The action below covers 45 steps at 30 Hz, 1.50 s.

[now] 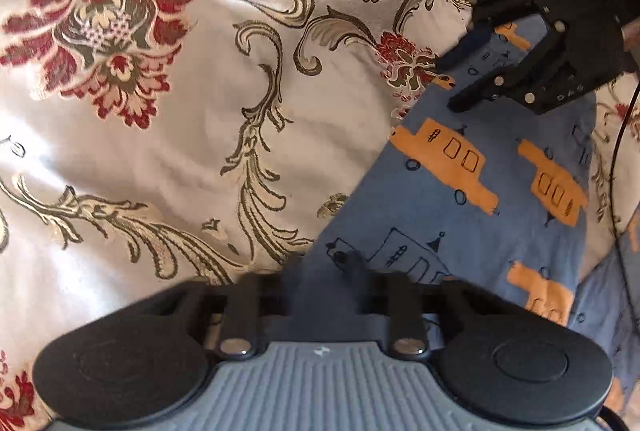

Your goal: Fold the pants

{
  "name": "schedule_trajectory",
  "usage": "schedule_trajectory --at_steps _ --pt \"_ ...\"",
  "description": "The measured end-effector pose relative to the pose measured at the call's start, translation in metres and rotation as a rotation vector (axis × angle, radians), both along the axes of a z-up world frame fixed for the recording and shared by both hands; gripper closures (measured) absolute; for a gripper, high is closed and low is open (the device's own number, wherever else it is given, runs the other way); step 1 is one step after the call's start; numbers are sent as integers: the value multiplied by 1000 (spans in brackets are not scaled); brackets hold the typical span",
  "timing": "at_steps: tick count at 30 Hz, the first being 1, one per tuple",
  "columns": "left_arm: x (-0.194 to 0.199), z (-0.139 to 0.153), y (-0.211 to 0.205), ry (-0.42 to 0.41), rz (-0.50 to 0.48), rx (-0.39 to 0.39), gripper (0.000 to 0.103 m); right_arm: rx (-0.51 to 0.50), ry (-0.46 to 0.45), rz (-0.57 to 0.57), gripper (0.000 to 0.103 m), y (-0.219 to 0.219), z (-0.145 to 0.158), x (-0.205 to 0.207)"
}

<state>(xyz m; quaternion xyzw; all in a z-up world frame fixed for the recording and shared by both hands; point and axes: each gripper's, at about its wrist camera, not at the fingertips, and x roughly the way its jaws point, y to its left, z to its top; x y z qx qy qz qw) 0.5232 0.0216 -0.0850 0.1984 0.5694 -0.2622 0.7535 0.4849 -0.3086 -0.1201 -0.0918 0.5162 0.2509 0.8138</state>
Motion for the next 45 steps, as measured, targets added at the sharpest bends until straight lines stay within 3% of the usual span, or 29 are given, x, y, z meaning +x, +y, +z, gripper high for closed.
schedule_trajectory --at_steps 2,4,8,14,19,21,22,23,24,27,28,30,32,35,39,43,45 --pt "1 -1 2 21 15 6 93 -15 -8 23 97 4 0 -3" --pt "-2 -1 0 11 11 15 100 -36 -39 18 102 7 2 -4" --pt "-6 2 -6 -54 26 44 101 -59 -123 -26 102 10 10 -9" --pt "-3 16 -8 -226 75 62 102 -152 -250 -82 103 17 16 -6" --pt "8 1 -6 -263 118 74 99 -214 -224 -129 98 21 -9 4" --pt "8 1 1 -255 114 48 87 -206 -251 -137 84 23 -6 -1" --pt "5 5 5 -264 108 41 82 -188 -264 -140 64 21 0 -5" --pt "2 11 12 -273 102 36 64 -162 -280 -144 50 18 6 -9" --pt "-1 18 19 -282 99 24 45 -133 -295 -138 46 18 13 -13" --pt "-13 46 47 -313 132 -42 28 -45 -322 -92 27 25 32 -20" --pt "-18 57 57 -309 139 -68 21 -13 -325 -71 16 29 37 -22" --pt "-29 74 75 -316 143 -108 1 56 -321 5 6 43 44 -24" --pt "-39 87 91 -312 123 -118 0 75 -321 99 2 61 46 -22" --pt "-44 86 98 -253 78 -50 0 41 -303 172 2 81 41 -3" --pt "-46 72 98 -122 27 16 4 -36 -177 147 3 88 25 37" --pt "-41 70 94 -123 37 31 14 -88 -83 115 17 69 8 59" --pt "-34 71 94 -114 58 18 28 -100 -49 94 24 58 4 63"
